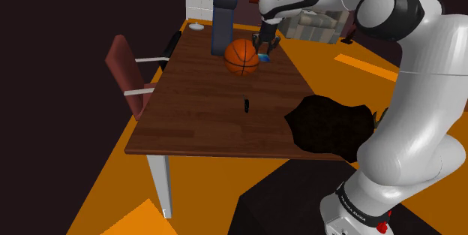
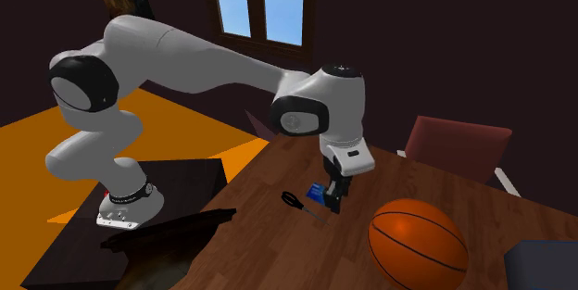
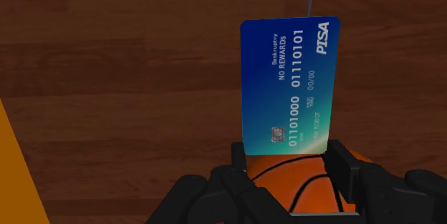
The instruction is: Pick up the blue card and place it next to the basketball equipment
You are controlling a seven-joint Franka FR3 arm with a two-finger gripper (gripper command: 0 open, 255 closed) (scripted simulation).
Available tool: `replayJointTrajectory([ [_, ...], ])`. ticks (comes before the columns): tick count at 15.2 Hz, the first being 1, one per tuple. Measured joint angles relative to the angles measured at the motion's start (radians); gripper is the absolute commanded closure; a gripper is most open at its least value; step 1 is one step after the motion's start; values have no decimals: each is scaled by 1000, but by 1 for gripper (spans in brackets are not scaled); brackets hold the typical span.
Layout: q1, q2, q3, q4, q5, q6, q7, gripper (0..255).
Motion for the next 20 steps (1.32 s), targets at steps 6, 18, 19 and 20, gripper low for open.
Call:
replayJointTrajectory([
  [6, 0, 22, -3, -51, -8, 72, 10, 255],
  [18, 3, 78, -12, -129, -26, 205, 29, 255],
  [19, 3, 80, -13, -139, -28, 217, 31, 255],
  [20, 3, 90, -14, -138, -30, 227, 33, 255],
])
